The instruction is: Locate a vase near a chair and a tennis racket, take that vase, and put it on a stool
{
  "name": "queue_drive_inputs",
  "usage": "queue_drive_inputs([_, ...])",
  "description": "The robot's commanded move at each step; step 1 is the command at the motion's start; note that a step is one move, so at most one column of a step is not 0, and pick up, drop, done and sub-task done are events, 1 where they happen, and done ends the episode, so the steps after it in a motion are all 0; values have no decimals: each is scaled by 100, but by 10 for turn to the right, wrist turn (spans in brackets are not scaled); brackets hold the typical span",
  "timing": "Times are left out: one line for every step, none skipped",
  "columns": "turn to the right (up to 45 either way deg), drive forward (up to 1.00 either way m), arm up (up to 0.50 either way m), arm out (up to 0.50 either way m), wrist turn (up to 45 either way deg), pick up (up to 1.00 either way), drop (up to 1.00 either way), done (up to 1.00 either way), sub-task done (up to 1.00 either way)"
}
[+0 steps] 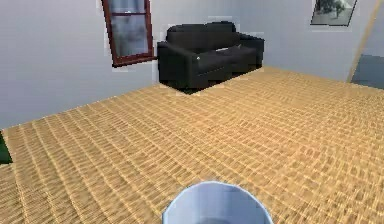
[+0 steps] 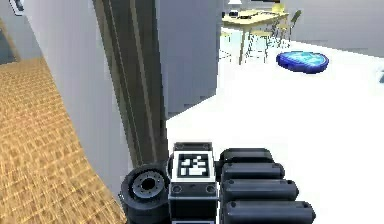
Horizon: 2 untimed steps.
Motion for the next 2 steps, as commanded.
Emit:
queue_drive_inputs([450, 0, 0, 0, 0, 0, 0, 0, 0])
queue_drive_inputs([0, 100, 0, 0, 0, 0, 0, 0, 0])
